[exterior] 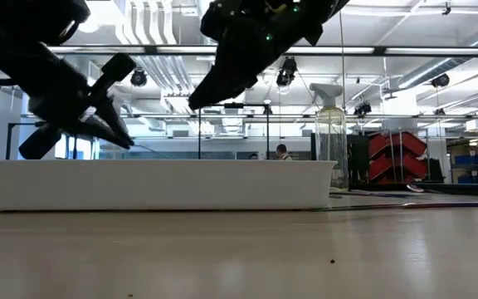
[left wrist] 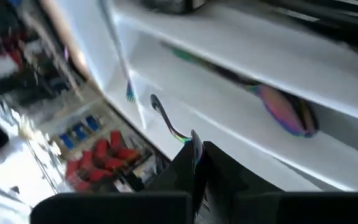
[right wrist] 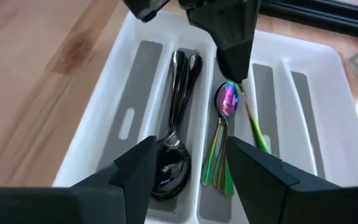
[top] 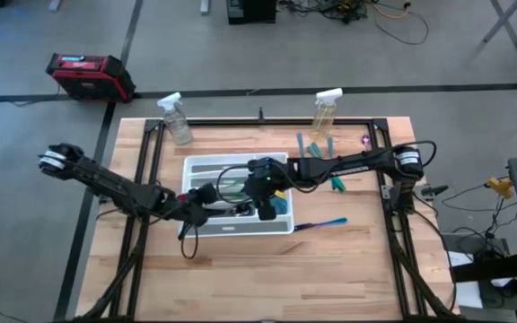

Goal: Sort silverware
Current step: Put the blue spoon with the other blue spoons on the silverware tray

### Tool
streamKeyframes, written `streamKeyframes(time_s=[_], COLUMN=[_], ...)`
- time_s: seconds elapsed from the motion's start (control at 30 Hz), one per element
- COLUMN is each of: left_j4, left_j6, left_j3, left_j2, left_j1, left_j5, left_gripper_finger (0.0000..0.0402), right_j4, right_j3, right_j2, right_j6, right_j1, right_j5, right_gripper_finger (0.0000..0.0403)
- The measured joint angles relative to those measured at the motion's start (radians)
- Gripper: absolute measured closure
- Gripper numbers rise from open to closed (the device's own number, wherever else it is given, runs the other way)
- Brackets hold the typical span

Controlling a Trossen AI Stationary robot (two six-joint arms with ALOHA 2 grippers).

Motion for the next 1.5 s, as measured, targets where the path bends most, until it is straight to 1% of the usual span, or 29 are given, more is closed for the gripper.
streamKeyframes(time_s=[0.07, 0.17, 0.23, 0.3, 0.5, 0.63, 1.03, 1.13, 1.23, 1.3, 1.5], left_j4=[0.032, 0.144, 0.230, 0.287, 0.287, 0.287, 0.249, 0.237, 0.232, 0.233, 0.233], left_j6=[0.090, 0.201, 0.240, 0.247, 0.243, 0.259, 0.274, 0.277, 0.264, 0.219, 0.146], left_j3=[-0.022, -0.059, -0.086, -0.102, -0.124, -0.126, -0.124, -0.119, -0.110, -0.108, -0.108], left_j2=[0.007, 0.007, 0.002, -0.003, -0.003, -0.012, -0.023, -0.019, -0.014, -0.014, -0.018], left_j1=[0.000, 0.005, 0.015, 0.026, 0.060, 0.098, 0.244, 0.266, 0.284, 0.291, 0.295], left_j5=[0.002, 0.028, 0.048, 0.065, 0.189, 0.228, 0.404, 0.450, 0.467, 0.466, 0.438], left_gripper_finger=[0.0401, 0.0401, 0.0401, 0.0401, 0.0401, 0.0401, 0.0401, 0.0401, 0.0401, 0.0398, 0.0373], right_j4=[0.000, -0.021, -0.030, -0.037, -0.027, -0.006, -0.005, -0.004, -0.003, -0.002, -0.003], right_j3=[-0.001, -0.004, -0.005, -0.005, -0.005, -0.005, -0.017, -0.020, -0.021, -0.021, -0.021], right_j2=[0.006, 0.007, 0.012, 0.012, 0.012, 0.014, 0.016, 0.016, 0.016, 0.016, 0.016], right_j6=[-0.004, 0.008, 0.011, 0.017, 0.045, 0.046, 0.047, 0.047, 0.047, 0.049, 0.054], right_j1=[0.000, 0.000, 0.001, 0.002, 0.001, 0.001, 0.001, 0.001, 0.001, 0.001, 0.001], right_j5=[0.000, -0.002, -0.002, -0.003, -0.005, -0.005, -0.005, -0.005, -0.005, -0.005, -0.005], right_gripper_finger=[0.0220, 0.0220, 0.0221, 0.0223, 0.0231, 0.0231, 0.0235, 0.0234, 0.0235, 0.0237, 0.0236])
